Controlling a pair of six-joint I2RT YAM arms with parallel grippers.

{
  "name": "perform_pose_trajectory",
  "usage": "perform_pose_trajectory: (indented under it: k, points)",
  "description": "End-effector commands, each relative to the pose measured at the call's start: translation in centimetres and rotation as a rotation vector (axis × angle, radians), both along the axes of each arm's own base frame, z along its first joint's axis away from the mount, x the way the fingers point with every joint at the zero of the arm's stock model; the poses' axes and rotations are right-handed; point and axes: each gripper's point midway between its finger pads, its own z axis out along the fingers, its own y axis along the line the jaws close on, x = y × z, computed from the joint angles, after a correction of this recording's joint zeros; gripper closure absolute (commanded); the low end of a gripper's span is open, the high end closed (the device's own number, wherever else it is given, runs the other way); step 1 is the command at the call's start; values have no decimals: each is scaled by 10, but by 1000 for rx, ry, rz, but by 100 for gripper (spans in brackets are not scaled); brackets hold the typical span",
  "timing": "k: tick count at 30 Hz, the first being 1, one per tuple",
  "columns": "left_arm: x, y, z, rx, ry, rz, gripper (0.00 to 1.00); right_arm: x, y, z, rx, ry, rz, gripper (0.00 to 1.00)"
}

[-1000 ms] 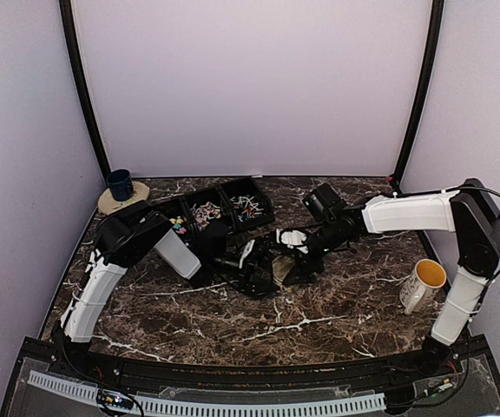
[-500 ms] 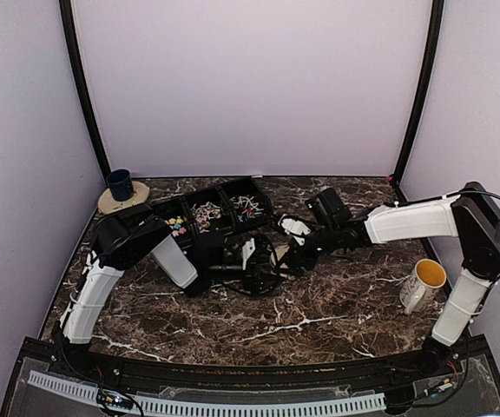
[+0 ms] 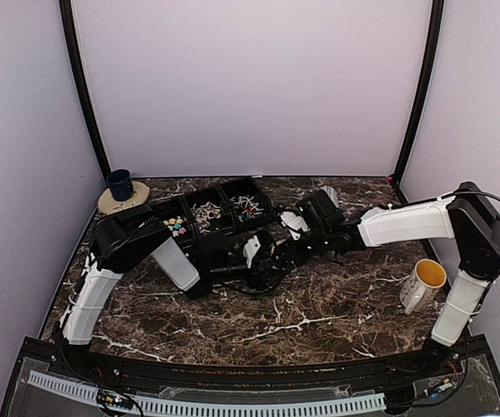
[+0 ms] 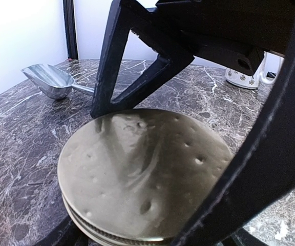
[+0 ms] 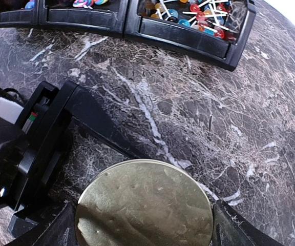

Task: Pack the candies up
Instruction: Screw the bottle lid onto the packing bottle.

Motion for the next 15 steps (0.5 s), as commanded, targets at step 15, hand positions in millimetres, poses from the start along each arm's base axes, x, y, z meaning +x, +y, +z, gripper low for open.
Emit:
perform_pose_trajectory:
  k: [15]
  points:
    - [-23,32,-97,262,261,15,22,-29,-19,22,-52,-24,94,3]
